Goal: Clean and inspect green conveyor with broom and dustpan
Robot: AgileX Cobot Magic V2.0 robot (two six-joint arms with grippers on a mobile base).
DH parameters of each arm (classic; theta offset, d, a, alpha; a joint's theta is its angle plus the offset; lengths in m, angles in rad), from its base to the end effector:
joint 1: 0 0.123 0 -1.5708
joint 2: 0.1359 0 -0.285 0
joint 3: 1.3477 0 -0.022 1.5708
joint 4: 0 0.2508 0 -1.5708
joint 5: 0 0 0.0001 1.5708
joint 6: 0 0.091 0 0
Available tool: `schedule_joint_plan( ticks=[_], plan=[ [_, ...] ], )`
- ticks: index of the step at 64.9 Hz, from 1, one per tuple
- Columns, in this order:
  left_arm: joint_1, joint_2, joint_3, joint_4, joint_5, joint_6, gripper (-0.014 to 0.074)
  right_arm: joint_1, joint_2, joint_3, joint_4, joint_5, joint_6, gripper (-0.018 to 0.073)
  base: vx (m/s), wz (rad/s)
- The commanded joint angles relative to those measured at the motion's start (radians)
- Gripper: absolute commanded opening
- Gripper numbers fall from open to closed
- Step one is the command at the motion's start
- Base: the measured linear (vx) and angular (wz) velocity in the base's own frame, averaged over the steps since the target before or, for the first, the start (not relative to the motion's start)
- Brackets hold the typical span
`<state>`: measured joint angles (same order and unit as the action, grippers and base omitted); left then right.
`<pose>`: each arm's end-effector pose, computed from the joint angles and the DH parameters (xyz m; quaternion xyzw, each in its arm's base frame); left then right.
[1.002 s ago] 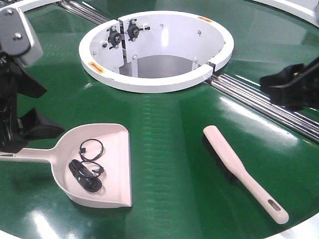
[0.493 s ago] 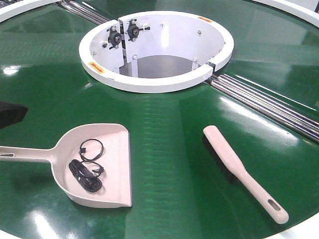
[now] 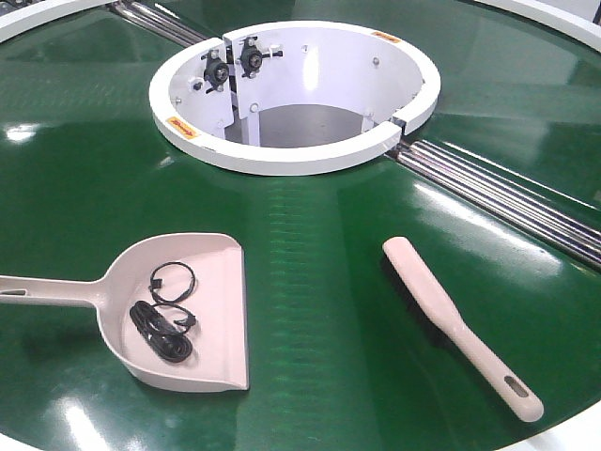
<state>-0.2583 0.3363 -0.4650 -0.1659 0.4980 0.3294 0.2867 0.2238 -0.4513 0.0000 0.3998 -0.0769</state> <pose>0.0694 -0.0258 0.3030 0.1978 0.7726 -0.0540 0.6009 0.0533 0.0157 0.3140 -0.1332 0.7244 0.0708 0.6727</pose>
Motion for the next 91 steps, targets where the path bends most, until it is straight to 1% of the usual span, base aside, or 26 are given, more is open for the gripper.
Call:
schedule_joint_plan(
  ticks=[1,9,16,20,25,28,32,34,37,38,40,41,47,91],
  plan=[
    [-0.004,-0.081,0.046,-0.014,-0.142,-0.027,0.0459,-0.006,-0.051,0.04,0.0,-0.107,-0.005,0.041,0.0,0.0],
    [-0.004,-0.183,0.093,-0.014,-0.19,-0.027,0.0437,-0.006,-0.114,0.105,0.012,-0.128,0.002,0.0401,0.0,0.0],
    [-0.004,-0.198,0.141,-0.014,-0.174,-0.029,0.042,-0.006,-0.117,0.144,0.008,-0.128,0.001,0.04,0.0,0.0],
    [-0.004,-0.198,0.168,-0.014,-0.184,-0.029,0.0409,-0.006,-0.117,0.169,0.008,-0.135,0.001,0.04,0.0,0.0],
    [-0.004,-0.198,0.183,-0.014,-0.234,-0.029,0.037,-0.006,-0.117,0.192,0.008,-0.152,0.001,0.0398,0.0,0.0],
    [-0.004,-0.198,0.184,-0.014,-0.243,-0.029,0.0331,-0.006,-0.117,0.198,0.008,-0.161,0.001,0.0375,0.0,0.0],
    [-0.004,-0.198,0.184,-0.014,-0.242,-0.029,0.0237,-0.006,-0.117,0.204,0.008,-0.165,-0.006,0.0296,0.0,0.0],
    [-0.004,-0.198,0.184,-0.014,-0.242,-0.029,0.0171,-0.006,-0.117,0.204,0.008,-0.16,-0.007,0.0234,0.0,0.0],
    [-0.004,-0.198,0.184,-0.014,-0.242,-0.029,0.0073,-0.006,-0.117,0.204,0.008,-0.16,-0.009,0.0128,0.0,0.0],
    [-0.004,-0.198,0.184,-0.014,-0.242,-0.029,0.0031,-0.006,-0.117,0.204,0.007,-0.161,-0.012,0.008,0.0,0.0],
    [-0.004,-0.198,0.184,-0.014,-0.242,-0.029,-0.001,-0.006,-0.117,0.204,0.007,-0.165,-0.02,0.0,0.0,0.0],
    [-0.004,-0.198,0.184,-0.014,-0.242,-0.029,-0.0009,-0.006,-0.117,0.204,0.007,-0.168,-0.025,-0.0015,0.0,0.0],
    [-0.004,-0.198,0.184,-0.014,-0.261,-0.029,-0.0008,-0.006,-0.117,0.204,0.008,-0.185,-0.036,-0.001,0.0,0.0],
    [-0.004,-0.198,0.184,-0.014,-0.257,-0.029,-0.0008,-0.006,-0.117,0.204,0.011,-0.208,-0.04,-0.0008,0.0,0.0]
  ],
)
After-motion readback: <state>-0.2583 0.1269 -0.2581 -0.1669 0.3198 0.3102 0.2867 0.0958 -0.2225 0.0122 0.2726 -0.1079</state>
